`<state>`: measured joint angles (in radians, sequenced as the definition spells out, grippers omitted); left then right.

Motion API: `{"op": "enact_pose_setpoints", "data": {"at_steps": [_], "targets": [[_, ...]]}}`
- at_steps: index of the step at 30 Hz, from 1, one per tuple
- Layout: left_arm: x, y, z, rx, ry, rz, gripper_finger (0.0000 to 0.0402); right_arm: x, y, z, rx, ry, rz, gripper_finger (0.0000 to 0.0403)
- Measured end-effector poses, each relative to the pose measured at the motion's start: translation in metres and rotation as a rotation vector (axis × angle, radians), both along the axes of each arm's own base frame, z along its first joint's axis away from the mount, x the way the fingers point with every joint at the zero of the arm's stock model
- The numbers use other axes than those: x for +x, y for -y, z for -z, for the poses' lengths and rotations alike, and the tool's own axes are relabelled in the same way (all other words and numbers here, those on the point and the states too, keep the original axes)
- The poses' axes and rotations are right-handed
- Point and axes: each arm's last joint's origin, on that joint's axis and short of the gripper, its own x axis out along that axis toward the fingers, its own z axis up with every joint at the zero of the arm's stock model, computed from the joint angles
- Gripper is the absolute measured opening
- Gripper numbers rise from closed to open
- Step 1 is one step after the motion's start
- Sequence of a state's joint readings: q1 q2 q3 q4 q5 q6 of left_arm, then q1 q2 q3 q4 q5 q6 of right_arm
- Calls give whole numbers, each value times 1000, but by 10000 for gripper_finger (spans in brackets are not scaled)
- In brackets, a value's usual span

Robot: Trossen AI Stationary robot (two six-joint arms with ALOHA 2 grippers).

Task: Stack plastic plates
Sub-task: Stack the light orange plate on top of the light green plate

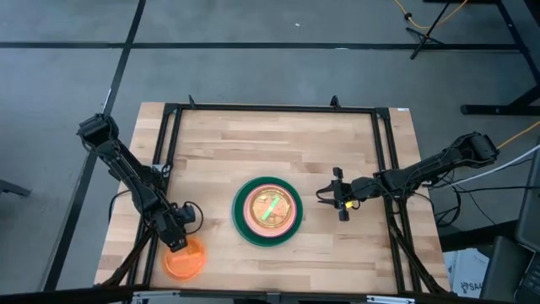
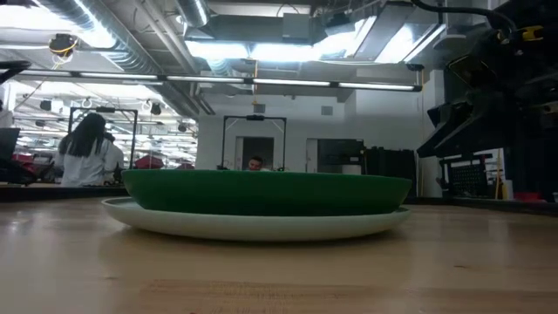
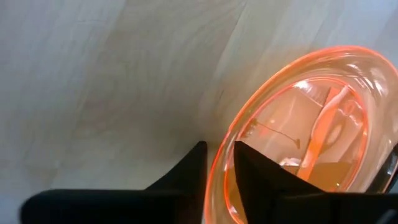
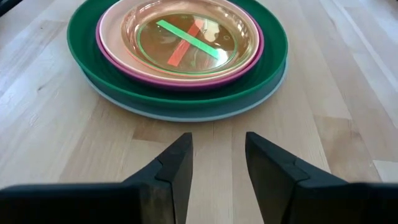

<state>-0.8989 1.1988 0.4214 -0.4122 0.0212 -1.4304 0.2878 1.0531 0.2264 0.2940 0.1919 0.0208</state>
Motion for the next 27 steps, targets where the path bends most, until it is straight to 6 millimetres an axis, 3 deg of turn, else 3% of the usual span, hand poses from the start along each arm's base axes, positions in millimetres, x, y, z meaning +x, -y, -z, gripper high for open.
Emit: {"op": "enact_pose_setpoints", "data": {"at_steps": [7, 14, 27], "targets": [[0, 0, 0, -5, -3, 2, 5, 0, 0, 0, 0, 0, 1, 140], [5, -4, -4, -18, 43, -18, 2, 0, 0, 0, -2, -3, 1, 140], [25, -23, -31, -125, 257, -200, 1, 0, 0, 0, -3, -3, 2, 140]]}}
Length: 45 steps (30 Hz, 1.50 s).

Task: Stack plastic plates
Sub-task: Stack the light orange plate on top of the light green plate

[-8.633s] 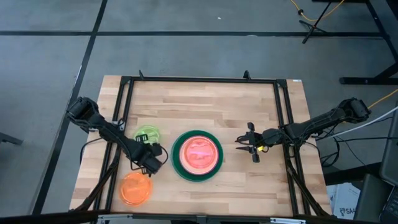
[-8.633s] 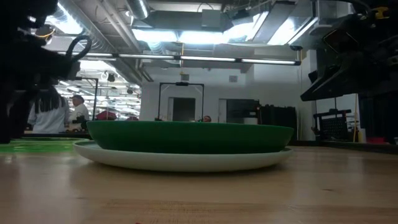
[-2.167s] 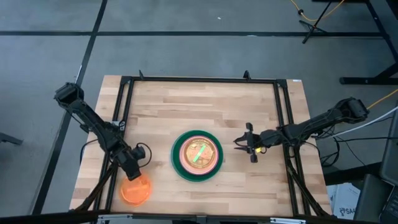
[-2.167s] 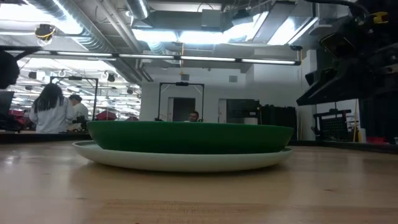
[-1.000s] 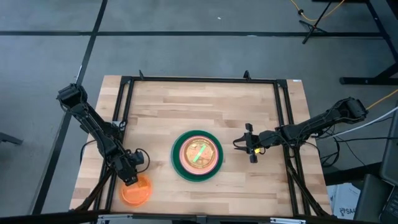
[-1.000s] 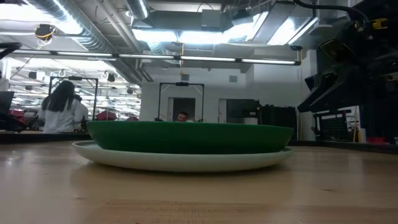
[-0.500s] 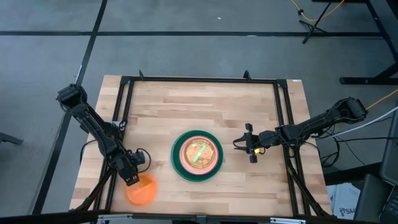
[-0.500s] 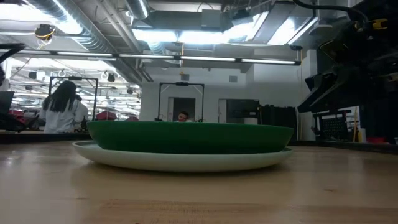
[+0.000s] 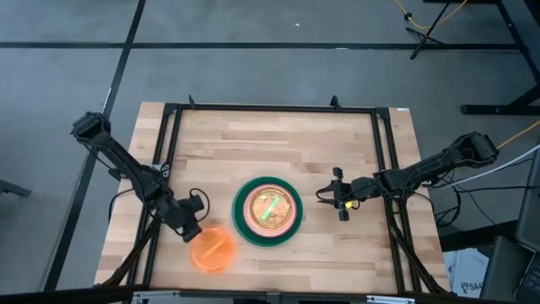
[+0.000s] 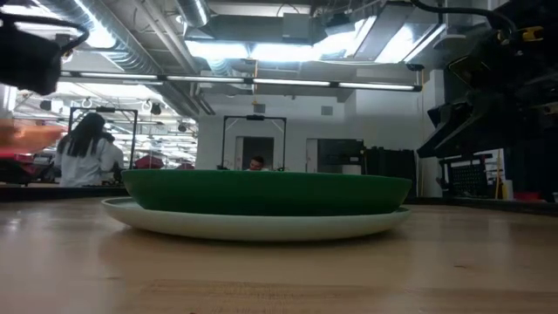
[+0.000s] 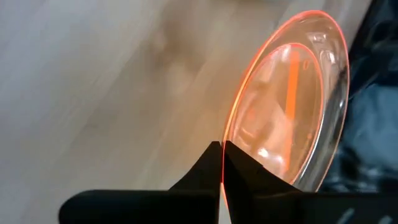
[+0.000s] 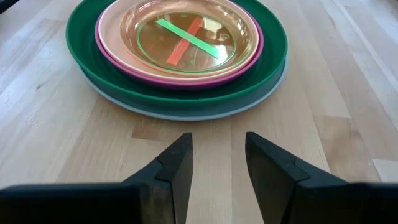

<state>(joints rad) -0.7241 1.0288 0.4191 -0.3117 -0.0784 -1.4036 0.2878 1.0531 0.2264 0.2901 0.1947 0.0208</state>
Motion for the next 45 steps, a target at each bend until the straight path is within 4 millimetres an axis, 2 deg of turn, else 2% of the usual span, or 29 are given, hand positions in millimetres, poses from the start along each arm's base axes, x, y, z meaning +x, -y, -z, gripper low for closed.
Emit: {"op": "enact_pose_setpoints", "data": {"at_steps": [9, 13, 20, 25, 33, 45], "targets": [[21, -9, -14, -21, 206, -55, 0, 0, 0, 0, 20, -2, 8, 140], [31, -16, -20, 28, 318, -86, 0, 0, 0, 0, 60, -6, 32, 140], [51, -34, -29, 167, 504, -262, 0, 0, 0, 0, 70, -6, 37, 140], [65, -44, -25, 267, 544, -300, 0, 0, 0, 0, 93, -8, 51, 140], [91, -53, -19, 327, 665, -349, 0, 0, 1, 0, 89, -5, 71, 140], [120, -60, 8, 335, 564, -320, 0, 0, 1, 0, 87, -5, 74, 140]]}}
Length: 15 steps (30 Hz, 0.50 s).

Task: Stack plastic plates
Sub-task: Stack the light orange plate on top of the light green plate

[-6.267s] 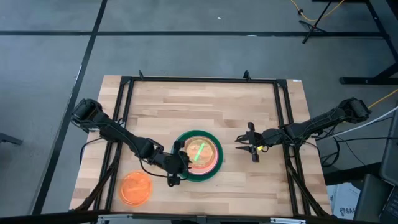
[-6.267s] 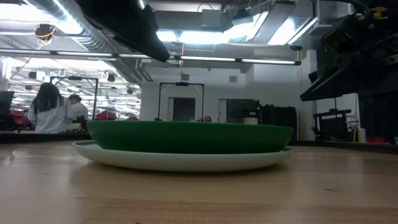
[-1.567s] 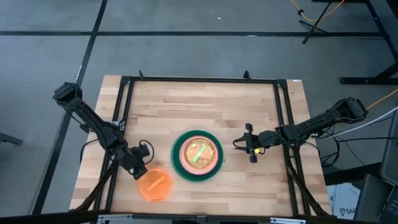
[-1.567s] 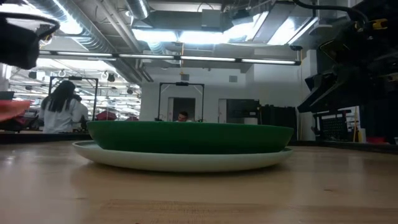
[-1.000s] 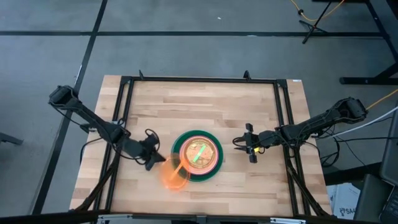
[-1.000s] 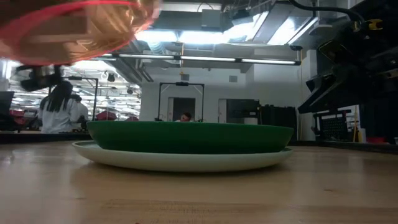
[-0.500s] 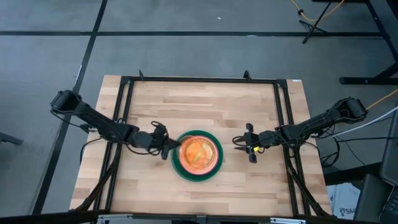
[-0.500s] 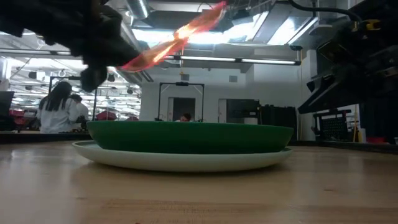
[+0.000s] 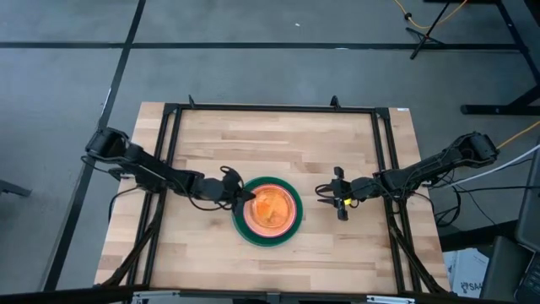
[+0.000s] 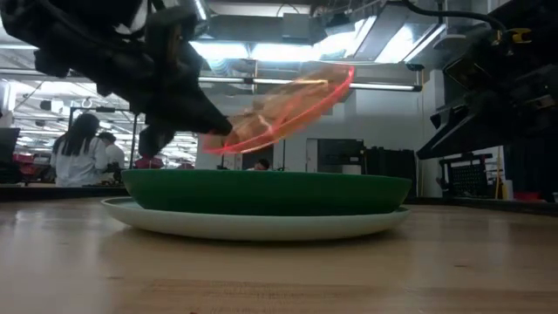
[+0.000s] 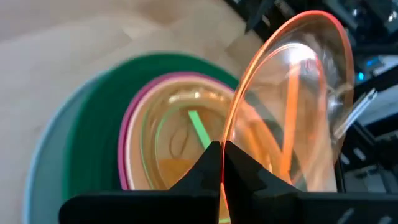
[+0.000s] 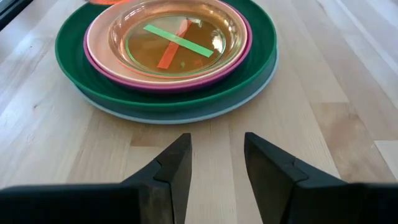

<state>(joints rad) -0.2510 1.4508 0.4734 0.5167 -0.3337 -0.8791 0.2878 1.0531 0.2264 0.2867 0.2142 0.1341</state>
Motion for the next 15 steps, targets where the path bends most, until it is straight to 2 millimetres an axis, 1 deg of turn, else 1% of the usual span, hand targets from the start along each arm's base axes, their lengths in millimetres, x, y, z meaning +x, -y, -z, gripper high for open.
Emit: {"op": "enact_pose_setpoints", "data": {"at_steps": [6, 10, 15], "targets": [[4, -1, 11, -11, -47, 15, 4, 0, 0, 1, -2, -7, 0, 140], [4, -3, 13, 14, -52, -32, 19, 0, 0, 1, -2, -7, 0, 140], [4, -3, 14, 17, -62, -32, 41, 0, 0, 1, -2, -7, 0, 140]]}}
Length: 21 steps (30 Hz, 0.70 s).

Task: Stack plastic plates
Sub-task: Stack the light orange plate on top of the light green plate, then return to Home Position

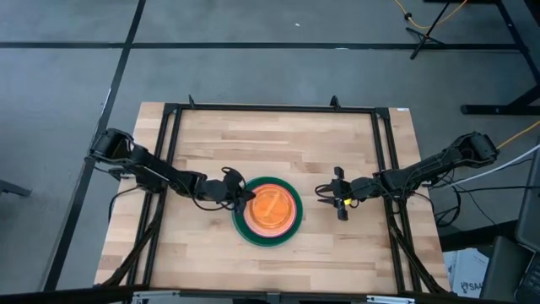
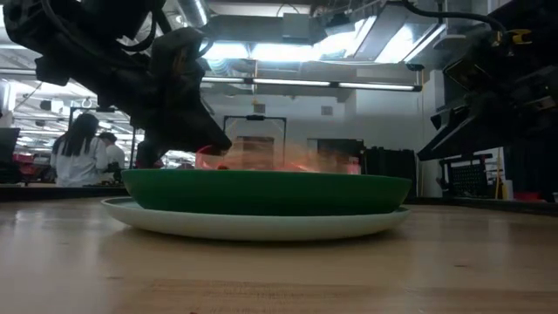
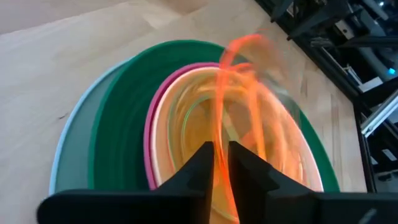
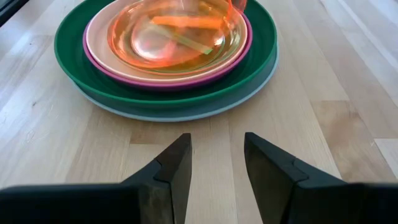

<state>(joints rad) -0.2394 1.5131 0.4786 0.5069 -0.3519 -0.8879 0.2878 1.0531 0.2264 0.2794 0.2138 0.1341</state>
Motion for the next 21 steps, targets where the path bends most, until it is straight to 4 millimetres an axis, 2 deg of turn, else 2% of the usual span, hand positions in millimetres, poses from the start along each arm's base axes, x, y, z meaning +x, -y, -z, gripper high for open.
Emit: {"op": "enact_pose_setpoints", "data": {"at_steps": [11, 16, 21], "targets": [[0, 0, 1, 10, -10, 16, 94, 0, 0, 0, 0, 0, -1, 140], [1, -5, 0, 25, -24, 87, 100, 0, 0, 0, 0, -2, -1, 140], [-1, -8, -12, 116, 12, 107, 100, -1, 0, 1, -5, -17, -2, 140]]}}
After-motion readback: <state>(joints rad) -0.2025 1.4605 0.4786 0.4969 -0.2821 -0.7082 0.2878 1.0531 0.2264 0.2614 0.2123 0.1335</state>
